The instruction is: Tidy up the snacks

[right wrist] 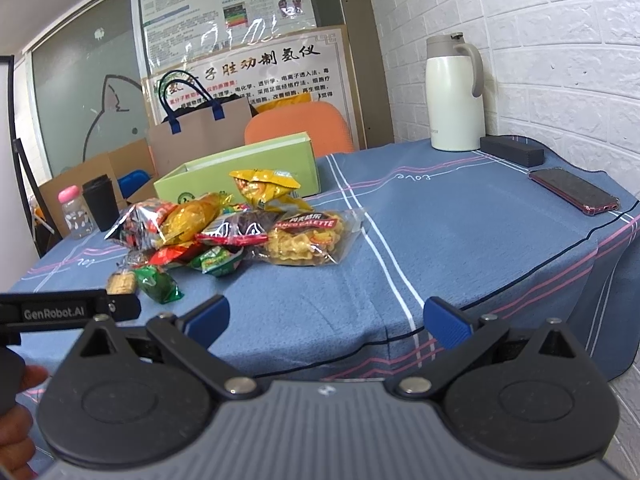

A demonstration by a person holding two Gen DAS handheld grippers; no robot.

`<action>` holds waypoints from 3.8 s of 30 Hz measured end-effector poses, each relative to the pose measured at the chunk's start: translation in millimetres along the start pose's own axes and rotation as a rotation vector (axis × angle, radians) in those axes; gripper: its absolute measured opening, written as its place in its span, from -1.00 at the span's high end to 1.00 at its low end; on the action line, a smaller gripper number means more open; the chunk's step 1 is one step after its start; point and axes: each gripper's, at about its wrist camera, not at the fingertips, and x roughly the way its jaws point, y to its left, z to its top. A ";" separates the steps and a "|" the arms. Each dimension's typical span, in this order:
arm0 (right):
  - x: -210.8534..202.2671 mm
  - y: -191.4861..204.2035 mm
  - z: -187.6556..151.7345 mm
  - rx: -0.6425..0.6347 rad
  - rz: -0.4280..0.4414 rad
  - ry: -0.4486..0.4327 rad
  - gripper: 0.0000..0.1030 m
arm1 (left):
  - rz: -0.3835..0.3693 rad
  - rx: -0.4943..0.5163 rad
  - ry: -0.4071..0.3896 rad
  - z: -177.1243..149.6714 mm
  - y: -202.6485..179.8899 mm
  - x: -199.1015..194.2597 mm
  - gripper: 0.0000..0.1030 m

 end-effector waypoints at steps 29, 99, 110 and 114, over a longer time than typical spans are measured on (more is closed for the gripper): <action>3.9 4.5 -0.9 -0.025 -0.006 0.009 -0.99 | -0.012 -0.011 0.025 -2.6 3.2 5.0 -0.79; 124.0 186.8 13.9 -0.335 0.566 0.252 -0.99 | -0.241 -0.207 0.245 80.0 153.6 93.0 -0.42; 143.2 197.8 9.0 -0.391 0.530 0.245 -0.94 | -0.270 -0.109 0.326 77.1 133.4 105.1 -0.20; 150.5 195.7 4.9 -0.385 0.534 0.255 -0.93 | -0.246 -0.108 0.335 73.8 126.7 108.9 -0.17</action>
